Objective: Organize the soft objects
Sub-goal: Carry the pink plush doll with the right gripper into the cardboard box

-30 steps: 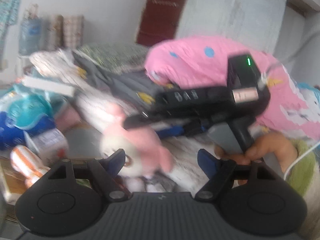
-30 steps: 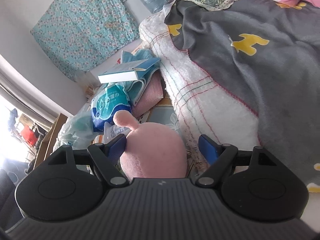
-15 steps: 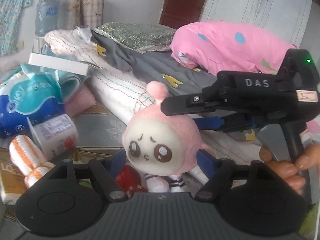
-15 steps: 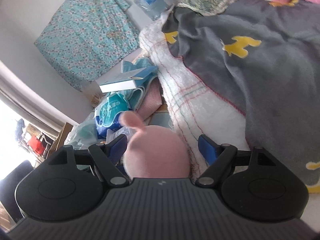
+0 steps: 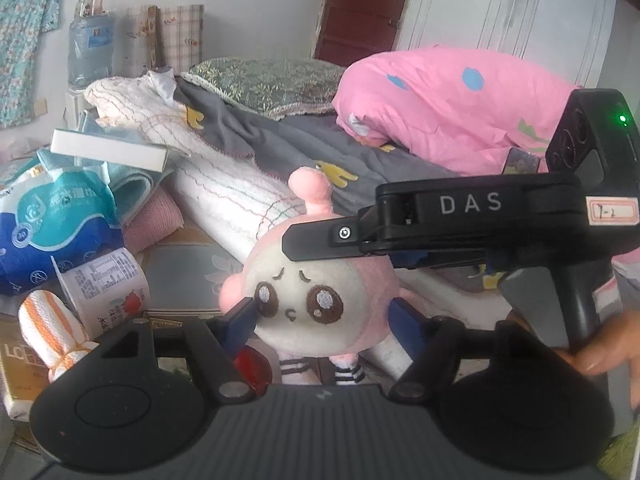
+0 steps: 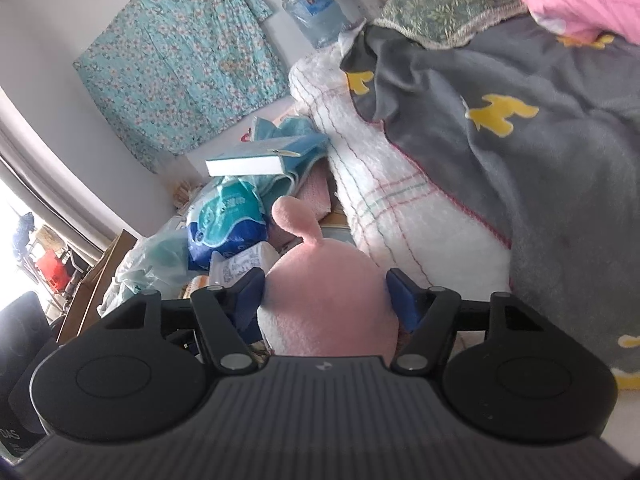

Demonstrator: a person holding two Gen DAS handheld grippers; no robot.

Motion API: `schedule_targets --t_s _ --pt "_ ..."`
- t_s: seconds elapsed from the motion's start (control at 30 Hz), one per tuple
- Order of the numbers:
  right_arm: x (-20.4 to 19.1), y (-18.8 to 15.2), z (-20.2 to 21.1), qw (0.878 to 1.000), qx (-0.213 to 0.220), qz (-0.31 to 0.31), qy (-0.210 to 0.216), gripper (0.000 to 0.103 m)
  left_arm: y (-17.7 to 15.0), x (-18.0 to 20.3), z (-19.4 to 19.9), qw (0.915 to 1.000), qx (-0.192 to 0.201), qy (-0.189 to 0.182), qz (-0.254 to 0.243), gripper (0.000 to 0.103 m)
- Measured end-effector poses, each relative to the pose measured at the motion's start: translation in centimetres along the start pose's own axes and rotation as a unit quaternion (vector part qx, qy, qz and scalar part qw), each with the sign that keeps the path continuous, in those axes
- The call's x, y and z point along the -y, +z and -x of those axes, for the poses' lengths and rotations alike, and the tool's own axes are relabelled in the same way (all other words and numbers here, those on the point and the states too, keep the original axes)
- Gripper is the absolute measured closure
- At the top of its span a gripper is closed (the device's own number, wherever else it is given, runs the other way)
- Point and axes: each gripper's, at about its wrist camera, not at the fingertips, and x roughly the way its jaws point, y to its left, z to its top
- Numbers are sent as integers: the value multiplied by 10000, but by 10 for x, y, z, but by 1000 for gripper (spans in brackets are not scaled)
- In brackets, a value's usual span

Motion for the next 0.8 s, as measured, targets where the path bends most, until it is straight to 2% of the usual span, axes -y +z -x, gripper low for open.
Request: schedule_targets --t_s 0.13,0.3,0.47,0.63,0.8 --pt "-19 0 16 9997 178 138 105 38 2 4 25 9996 256 58 -36 29" --pt "-57 4 36 9973 365 451 444 38 4 5 71 9971 693 293 -63 29" --pt "-111 13 38 9901 379 886 1020 38 1 -6 131 9879 1293 841 149 29" --pt "-182 18 12 9741 78 1421 1758 38 -7 -31 186 9698 1696 1646 598 29" --pt "-268 16 -38 9476 -502 1998 2442 39 -20 -72 232 9365 1977 2602 1270 29"
